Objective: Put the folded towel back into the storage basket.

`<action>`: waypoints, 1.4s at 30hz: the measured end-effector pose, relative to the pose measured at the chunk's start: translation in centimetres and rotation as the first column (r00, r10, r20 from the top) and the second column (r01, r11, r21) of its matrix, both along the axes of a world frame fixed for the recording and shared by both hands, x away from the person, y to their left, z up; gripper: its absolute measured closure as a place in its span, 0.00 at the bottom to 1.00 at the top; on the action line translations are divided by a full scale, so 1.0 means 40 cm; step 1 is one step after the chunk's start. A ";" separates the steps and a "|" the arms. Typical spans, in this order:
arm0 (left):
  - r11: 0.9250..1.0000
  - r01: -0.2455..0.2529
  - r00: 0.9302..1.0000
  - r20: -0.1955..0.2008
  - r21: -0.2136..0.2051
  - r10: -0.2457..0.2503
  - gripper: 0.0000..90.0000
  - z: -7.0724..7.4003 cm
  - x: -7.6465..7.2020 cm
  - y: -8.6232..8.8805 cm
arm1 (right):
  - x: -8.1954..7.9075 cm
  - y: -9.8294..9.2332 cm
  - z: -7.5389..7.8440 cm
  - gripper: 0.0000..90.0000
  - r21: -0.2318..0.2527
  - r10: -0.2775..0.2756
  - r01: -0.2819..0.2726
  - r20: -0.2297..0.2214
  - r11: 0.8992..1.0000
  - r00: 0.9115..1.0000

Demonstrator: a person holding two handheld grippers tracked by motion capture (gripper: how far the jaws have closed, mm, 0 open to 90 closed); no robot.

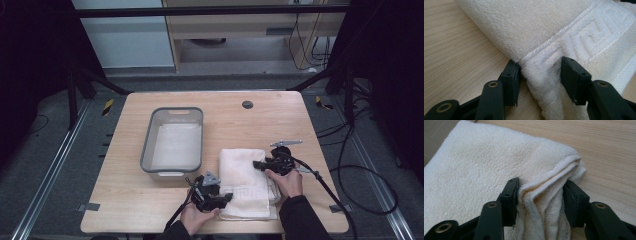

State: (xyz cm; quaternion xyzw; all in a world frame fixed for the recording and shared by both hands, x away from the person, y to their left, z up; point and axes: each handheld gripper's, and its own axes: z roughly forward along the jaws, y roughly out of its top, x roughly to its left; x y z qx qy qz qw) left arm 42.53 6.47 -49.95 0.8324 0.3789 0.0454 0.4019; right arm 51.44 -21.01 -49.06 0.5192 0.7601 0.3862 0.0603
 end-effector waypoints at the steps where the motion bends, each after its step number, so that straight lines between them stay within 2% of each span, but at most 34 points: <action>1: 1.000 0.004 1.000 -0.013 -0.007 -0.004 0.59 0.001 0.001 0.000 | 0.000 0.000 0.000 0.62 0.005 0.000 0.000 -0.004 1.000 1.000; 4: 1.000 0.007 0.999 -0.040 -0.020 -0.008 0.67 0.002 0.003 0.000 | 0.000 0.000 0.002 0.68 0.022 0.001 -0.001 -0.015 1.000 1.000; 9: 1.000 0.012 0.999 -0.029 -0.013 -0.013 0.76 0.007 -0.003 -0.005 | 0.000 0.000 0.004 0.74 0.037 0.002 -0.001 -0.015 0.999 1.000; 15: 1.000 0.010 1.000 -0.011 -0.028 -0.011 0.83 0.010 -0.007 -0.002 | -0.005 -0.001 0.014 0.77 0.046 0.000 0.000 0.004 0.999 1.000; 25: 0.998 0.023 1.000 0.016 -0.058 -0.022 0.86 0.032 -0.019 0.007 | -0.025 -0.011 0.052 0.77 0.065 0.006 -0.009 0.051 0.998 0.999; 28: 0.997 0.027 0.999 0.036 -0.067 -0.025 0.86 0.046 -0.021 0.011 | -0.036 -0.017 0.074 0.77 0.076 0.007 -0.014 0.084 0.997 0.996; 42: 0.993 0.030 0.996 0.086 -0.112 -0.021 0.86 0.095 -0.027 0.029 | -0.064 -0.018 0.141 0.78 0.088 -0.001 -0.013 0.162 0.996 0.987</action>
